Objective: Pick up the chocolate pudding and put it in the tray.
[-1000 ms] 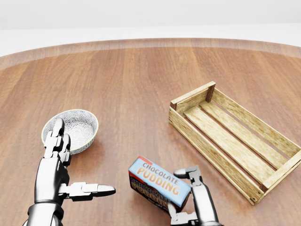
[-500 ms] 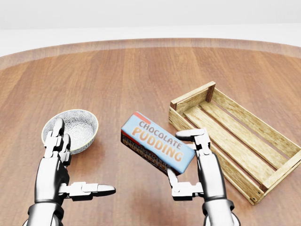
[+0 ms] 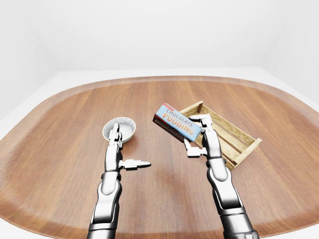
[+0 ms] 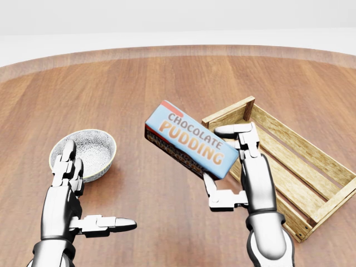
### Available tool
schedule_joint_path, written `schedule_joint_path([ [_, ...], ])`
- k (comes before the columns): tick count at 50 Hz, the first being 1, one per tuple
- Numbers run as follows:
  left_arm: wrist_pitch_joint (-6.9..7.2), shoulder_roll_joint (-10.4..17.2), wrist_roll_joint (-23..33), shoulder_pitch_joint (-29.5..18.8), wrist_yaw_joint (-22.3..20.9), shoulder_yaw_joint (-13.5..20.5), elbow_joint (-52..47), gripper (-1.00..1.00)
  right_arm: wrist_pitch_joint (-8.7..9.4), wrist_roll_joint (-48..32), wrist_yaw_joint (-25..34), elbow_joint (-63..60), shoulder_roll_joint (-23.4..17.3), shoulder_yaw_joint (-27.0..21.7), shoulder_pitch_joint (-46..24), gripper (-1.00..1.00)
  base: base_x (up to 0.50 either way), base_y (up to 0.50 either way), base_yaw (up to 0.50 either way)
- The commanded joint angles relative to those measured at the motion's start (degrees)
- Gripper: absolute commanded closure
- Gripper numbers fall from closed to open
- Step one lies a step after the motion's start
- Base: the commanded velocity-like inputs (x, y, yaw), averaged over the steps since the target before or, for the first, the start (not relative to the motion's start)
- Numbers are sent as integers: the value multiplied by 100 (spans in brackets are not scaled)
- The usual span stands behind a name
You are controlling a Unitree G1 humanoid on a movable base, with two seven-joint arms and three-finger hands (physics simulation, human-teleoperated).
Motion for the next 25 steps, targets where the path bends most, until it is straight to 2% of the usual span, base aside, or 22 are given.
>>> schedule_joint_path([
  [1, 94, 0, -53, 1, -76, -8, -15, -100, 0, 73, -65, 220, -93, -217, -424, 100, 0, 0, 0],
  [14, 60, 2, -44, -3, -87, -8, 18, -100, 0, -46, -323, 1620, -347, -433, -1510, 100, 0, 0, 0],
  [16, 89, 0, -43, 5, -86, -12, -19, -100, 0, -119, -425, 2018, -387, -445, -1778, 100, 0, 0, 0],
  [25, 38, 1, -44, 1, -91, -11, 26, -100, 0, -221, -716, 3411, -520, -485, -2671, 100, 0, 0, 0],
])
